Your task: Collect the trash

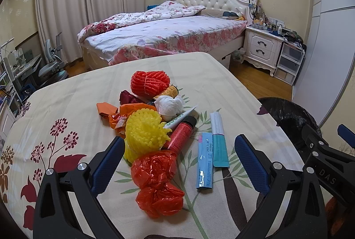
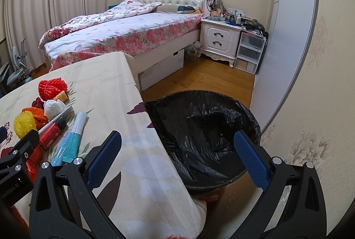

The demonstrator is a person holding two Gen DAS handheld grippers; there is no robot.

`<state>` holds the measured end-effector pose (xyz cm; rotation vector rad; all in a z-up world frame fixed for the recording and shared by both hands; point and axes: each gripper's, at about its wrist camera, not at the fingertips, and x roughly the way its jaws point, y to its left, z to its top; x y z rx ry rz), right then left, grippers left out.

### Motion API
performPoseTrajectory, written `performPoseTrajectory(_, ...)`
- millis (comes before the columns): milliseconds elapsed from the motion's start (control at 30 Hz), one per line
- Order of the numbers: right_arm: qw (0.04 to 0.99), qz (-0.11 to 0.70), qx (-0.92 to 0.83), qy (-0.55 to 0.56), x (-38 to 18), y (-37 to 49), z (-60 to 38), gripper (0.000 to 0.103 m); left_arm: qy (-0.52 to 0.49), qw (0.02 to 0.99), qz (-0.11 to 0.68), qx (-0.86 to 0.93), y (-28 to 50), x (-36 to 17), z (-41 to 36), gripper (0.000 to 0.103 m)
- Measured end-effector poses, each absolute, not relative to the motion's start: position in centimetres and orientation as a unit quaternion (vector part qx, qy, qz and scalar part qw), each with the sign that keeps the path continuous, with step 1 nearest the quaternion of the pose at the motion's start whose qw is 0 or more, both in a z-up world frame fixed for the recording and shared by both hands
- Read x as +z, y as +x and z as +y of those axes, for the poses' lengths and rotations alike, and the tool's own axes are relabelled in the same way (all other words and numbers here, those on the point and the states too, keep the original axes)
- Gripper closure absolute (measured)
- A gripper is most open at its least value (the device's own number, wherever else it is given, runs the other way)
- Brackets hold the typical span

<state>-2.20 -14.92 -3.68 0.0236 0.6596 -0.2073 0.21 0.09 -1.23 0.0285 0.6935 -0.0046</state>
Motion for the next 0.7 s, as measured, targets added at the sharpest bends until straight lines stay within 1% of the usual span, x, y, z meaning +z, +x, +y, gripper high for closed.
performPoseTrajectory(700, 0.94, 0.326, -0.102, 0.013, -3.97, -2.45, -15.36, 0.004, 0.014, 0.94, 0.341, -0.002, 0.33, -1.23, 0.08, 0.007)
